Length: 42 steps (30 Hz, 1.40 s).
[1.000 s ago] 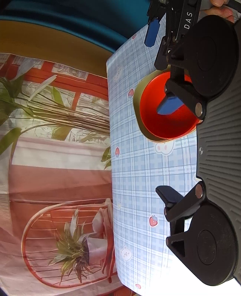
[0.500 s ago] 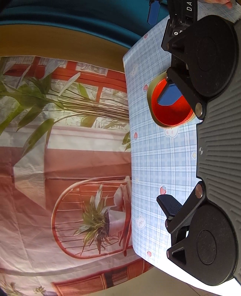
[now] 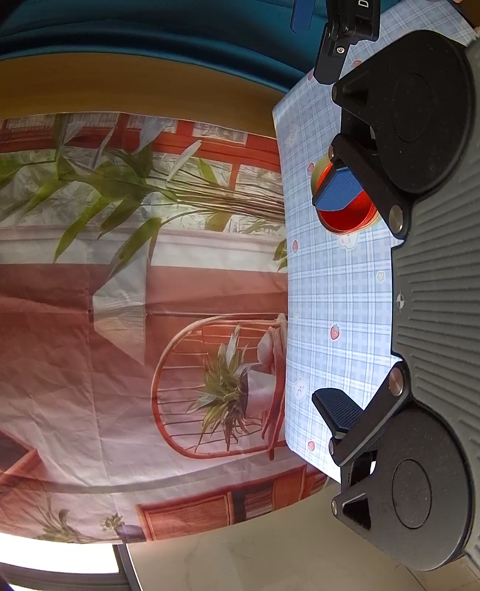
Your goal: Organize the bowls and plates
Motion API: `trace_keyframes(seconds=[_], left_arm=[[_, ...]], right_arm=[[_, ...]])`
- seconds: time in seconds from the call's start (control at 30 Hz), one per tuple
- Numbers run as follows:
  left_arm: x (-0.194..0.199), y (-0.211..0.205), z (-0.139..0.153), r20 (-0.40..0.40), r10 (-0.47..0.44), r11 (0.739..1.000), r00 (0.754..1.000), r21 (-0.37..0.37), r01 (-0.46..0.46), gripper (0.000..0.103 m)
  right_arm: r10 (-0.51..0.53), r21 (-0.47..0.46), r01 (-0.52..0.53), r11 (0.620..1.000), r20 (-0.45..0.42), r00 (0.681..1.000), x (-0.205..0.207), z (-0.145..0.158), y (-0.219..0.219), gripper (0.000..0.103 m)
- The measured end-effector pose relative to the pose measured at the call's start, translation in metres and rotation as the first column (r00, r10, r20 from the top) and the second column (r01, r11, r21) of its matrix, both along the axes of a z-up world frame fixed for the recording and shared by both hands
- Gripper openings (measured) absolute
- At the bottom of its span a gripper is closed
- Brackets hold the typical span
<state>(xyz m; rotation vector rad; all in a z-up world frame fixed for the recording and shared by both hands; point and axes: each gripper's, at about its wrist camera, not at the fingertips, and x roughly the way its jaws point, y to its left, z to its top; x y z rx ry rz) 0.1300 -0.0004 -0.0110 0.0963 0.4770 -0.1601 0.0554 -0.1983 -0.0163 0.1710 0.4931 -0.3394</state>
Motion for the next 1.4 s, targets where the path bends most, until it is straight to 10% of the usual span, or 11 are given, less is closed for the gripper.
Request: trace_keyframes(seconds=[0.5,1.4], left_arm=[[-0.081,0.005,0.03,0.073,-0.015,0.999,0.997,-0.027,0.017,0.103],[-0.097,0.015,0.033,0.078,0.019,0.999,0.997,-0.048,-0.015,0.103]], right_arm=[[0.0,0.028,-0.002,1.0,0.069,0.998,-0.058,0.038,0.042,0.103],[-0.004,-0.006,0.004,1.0,0.066,0.998,-0.073,0.046,0.054,0.103]])
